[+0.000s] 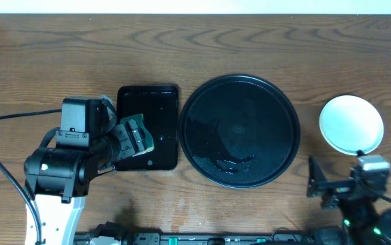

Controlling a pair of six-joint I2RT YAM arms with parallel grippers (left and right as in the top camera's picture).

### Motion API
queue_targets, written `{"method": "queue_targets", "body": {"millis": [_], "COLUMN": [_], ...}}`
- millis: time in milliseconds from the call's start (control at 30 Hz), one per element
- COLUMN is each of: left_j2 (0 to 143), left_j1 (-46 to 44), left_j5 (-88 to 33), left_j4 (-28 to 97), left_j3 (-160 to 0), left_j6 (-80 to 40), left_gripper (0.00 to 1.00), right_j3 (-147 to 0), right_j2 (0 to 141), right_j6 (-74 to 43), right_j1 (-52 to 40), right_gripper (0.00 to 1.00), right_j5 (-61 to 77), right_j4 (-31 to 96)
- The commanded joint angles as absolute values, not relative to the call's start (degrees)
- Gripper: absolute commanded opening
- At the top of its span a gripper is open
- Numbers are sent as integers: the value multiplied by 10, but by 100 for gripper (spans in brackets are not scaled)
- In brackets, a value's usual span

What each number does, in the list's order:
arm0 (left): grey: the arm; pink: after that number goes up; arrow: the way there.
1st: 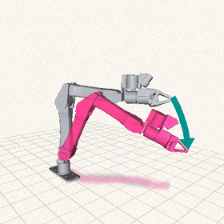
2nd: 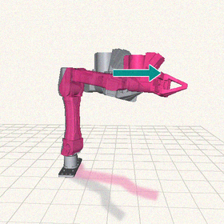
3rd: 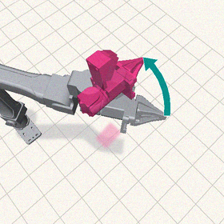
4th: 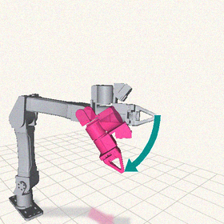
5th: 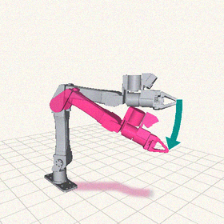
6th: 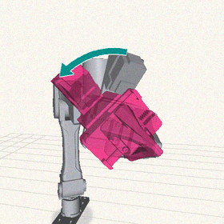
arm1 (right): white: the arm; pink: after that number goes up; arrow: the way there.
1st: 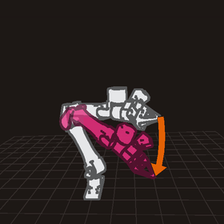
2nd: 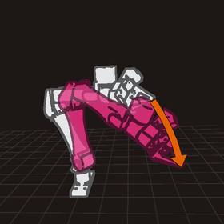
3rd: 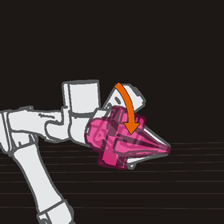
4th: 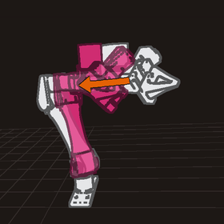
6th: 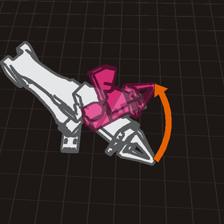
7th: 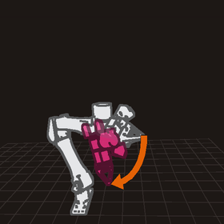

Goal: Clean dirty plates on tray and stack at the side

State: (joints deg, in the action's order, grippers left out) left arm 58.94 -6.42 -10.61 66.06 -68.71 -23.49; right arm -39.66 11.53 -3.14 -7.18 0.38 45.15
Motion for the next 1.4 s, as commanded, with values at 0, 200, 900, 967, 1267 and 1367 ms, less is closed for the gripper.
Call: {"method": "queue_targets", "body": {"millis": [0,200,900,967,1267,1367], "left_j2": [588,588,588,588,588,588], "left_j1": [-61,-61,-61,-61,-61,-61], "left_j5": [-109,-109,-109,-109,-109,-109], "left_j4": [662,662,662,662,662,662], "left_j3": [-701,-701,-701,-701,-701,-701], "left_j6": [-227,-227,-227,-227,-227,-227], "left_gripper": [85,85,84,84,84,84], "right_j3": [-300,-183,-3,-3,-3,-3], "right_j2": [74,2,3,3,3,3], "right_j6": [-25,-61,-62,-62,-62,-62], "right_j1": [-80,-80,-80,-79,-80,-80], "right_gripper": [99,99,99,99,99,99], "right_j5": [-8,20,19,20,20,20], "right_j4": [409,349,40,41,41,41]}}
